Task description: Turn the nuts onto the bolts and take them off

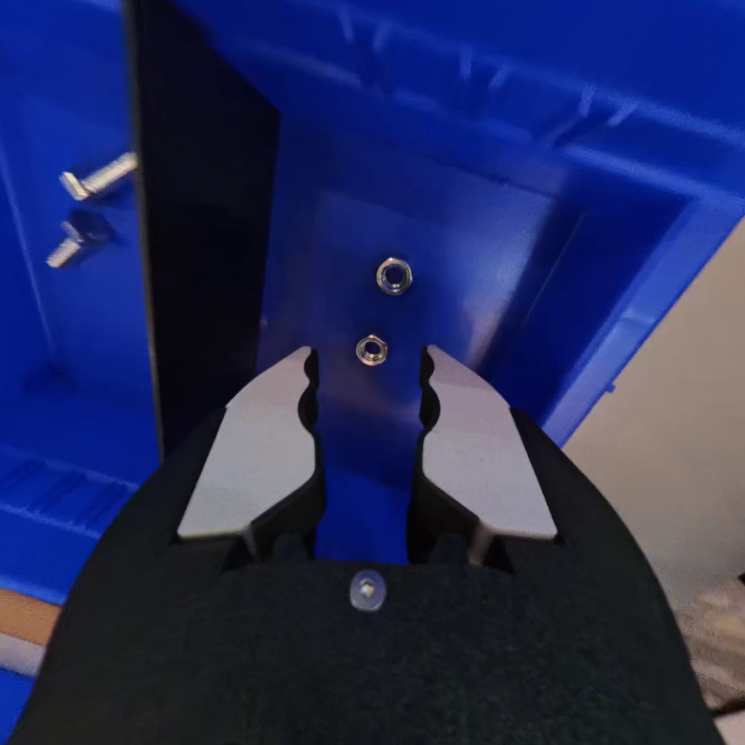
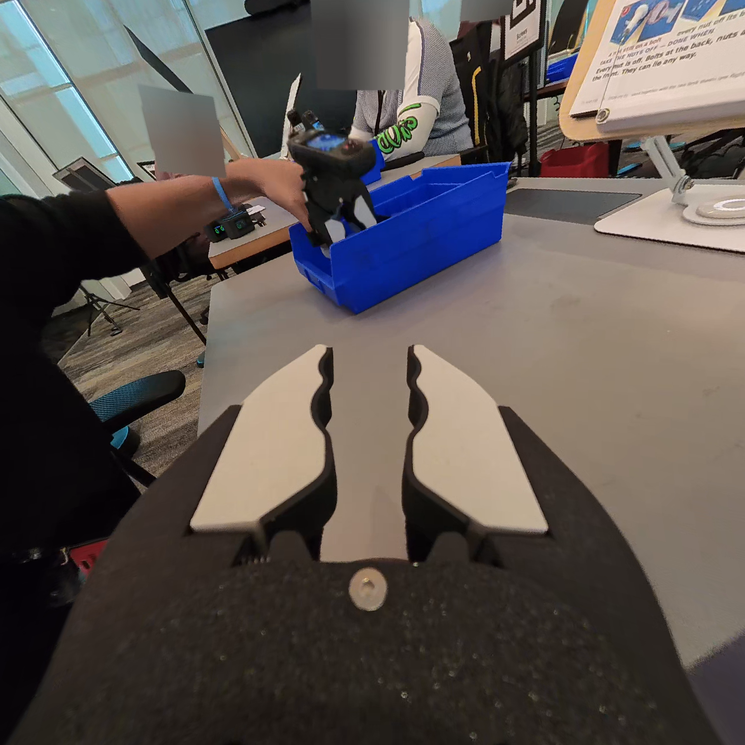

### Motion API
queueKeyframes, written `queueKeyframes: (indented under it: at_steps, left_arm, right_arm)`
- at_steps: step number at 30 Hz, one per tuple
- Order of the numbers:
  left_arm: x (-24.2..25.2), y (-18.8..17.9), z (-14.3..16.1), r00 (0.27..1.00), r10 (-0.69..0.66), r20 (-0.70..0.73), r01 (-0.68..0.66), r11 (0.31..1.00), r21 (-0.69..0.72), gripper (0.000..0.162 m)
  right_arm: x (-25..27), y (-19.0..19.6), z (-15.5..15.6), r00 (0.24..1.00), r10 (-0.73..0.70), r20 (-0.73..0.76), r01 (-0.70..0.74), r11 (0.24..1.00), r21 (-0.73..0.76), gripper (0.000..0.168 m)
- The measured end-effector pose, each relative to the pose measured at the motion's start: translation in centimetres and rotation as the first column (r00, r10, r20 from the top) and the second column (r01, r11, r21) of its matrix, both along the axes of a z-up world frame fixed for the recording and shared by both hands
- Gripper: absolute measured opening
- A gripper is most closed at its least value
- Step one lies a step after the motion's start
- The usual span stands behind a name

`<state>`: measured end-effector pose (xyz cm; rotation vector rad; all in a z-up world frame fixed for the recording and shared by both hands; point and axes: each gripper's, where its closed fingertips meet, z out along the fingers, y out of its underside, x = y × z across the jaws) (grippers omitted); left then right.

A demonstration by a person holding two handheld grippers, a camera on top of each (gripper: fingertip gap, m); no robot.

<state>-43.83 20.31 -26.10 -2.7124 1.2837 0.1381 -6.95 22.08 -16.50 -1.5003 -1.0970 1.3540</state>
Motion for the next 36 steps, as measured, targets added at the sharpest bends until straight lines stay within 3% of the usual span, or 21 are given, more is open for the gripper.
queueKeyframes:
  at_steps: [5,7,9,11,20,22,26,31,33,36]
  left_arm:
    - [-0.4,-0.3,-1.9,0.999,-0.024,-0.043,0.022,0.998,-0.059,0.042]
    - [0.2,0.2,-2.0,1.000,-0.008,-0.006,0.008,0.999,-0.036,0.011]
    - [0.1,-0.4,-2.2,1.000,-0.017,-0.015,0.016,0.998,-0.069,0.000]
    - [-0.3,-0.8,-2.0,0.998,-0.031,-0.047,0.028,0.998,-0.061,0.000]
    - [-0.4,-1.7,2.6,0.996,0.062,0.063,-0.064,0.997,0.038,0.000]
    - [-0.5,-2.1,2.0,0.993,0.100,0.054,-0.101,0.995,0.001,0.023]
    - [-1.7,-2.4,0.3,0.993,0.111,-0.046,-0.113,0.992,-0.055,0.034]
    - [-1.6,-3.1,-1.6,0.993,0.105,-0.048,-0.111,0.983,-0.144,0.034]
    - [-1.1,-3.4,-2.0,0.994,0.105,-0.015,-0.106,0.979,-0.172,0.017]
    - [-1.2,-3.2,-2.0,0.997,0.072,-0.043,-0.078,0.985,-0.151,0.017]
  right_arm:
    - [0.3,0.3,-0.2,1.000,0.001,-0.010,-0.002,0.999,-0.039,0.034]
    - [0.1,0.4,-0.3,1.000,0.010,-0.011,-0.011,0.998,-0.058,0.035]
    - [0.0,0.2,-0.4,1.000,0.020,-0.006,-0.020,0.997,-0.075,0.034]
    - [0.1,0.1,-0.4,1.000,0.019,-0.004,-0.019,0.997,-0.074,0.034]
    - [0.2,0.1,-0.2,1.000,0.010,-0.001,-0.010,0.998,-0.056,0.033]
    - [0.1,0.0,-0.2,1.000,0.013,0.007,-0.013,0.999,-0.049,0.032]
    - [0.1,-0.3,-0.3,1.000,0.018,0.018,-0.018,0.999,-0.039,0.032]
    - [0.4,-0.3,0.0,1.000,0.009,0.022,-0.009,1.000,-0.013,0.031]
    - [0.4,-0.3,-0.1,1.000,0.011,0.026,-0.011,1.000,-0.016,0.031]
    - [0.4,-0.3,-0.1,1.000,0.021,0.024,-0.020,0.999,-0.028,0.031]
